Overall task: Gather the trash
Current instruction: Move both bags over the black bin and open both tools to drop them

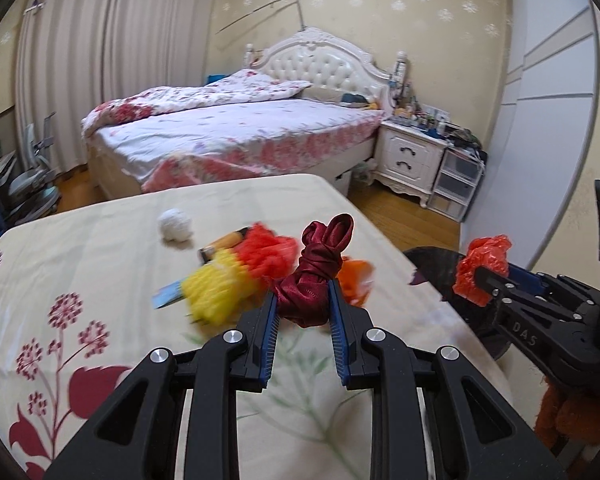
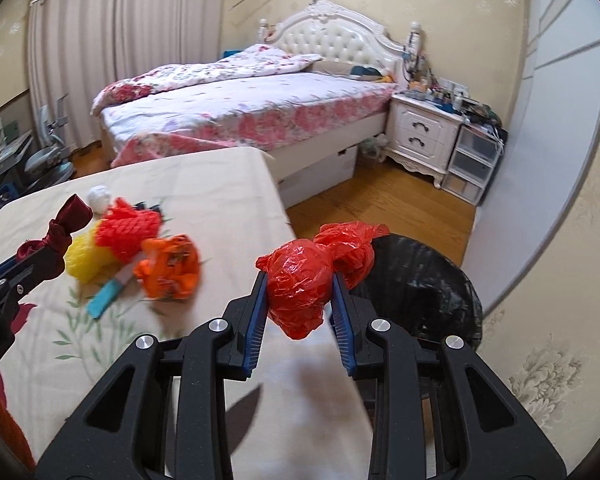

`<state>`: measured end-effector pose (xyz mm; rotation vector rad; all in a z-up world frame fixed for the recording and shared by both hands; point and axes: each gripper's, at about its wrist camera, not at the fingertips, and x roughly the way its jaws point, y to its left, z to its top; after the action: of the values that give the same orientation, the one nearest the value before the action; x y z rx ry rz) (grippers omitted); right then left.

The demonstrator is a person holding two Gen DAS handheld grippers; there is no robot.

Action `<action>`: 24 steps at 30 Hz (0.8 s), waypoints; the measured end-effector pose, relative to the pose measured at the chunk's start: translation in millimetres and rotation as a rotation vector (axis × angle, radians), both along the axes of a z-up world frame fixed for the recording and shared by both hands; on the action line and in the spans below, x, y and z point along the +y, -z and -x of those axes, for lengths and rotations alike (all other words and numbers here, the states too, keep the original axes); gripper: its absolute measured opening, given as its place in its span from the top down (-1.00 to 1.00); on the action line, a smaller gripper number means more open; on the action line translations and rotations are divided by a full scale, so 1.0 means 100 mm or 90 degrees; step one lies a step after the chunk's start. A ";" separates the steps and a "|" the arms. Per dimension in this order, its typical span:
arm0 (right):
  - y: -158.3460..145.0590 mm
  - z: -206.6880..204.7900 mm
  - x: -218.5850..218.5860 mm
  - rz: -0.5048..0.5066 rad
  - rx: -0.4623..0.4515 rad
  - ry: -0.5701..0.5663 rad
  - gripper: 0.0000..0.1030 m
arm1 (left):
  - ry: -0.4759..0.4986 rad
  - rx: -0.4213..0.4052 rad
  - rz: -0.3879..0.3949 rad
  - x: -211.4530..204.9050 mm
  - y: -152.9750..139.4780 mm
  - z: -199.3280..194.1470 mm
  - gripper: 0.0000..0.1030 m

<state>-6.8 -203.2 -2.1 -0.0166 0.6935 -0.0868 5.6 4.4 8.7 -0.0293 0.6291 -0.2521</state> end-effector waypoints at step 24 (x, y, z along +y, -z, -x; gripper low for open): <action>0.48 -0.51 -1.13 -0.058 0.040 0.127 0.41 | 0.120 0.044 -0.065 -1.43 0.39 -0.81 0.52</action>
<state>44.3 -316.2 -49.8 0.1382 0.7605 -0.2460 86.8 -138.5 -30.5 0.1204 0.7144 -0.4024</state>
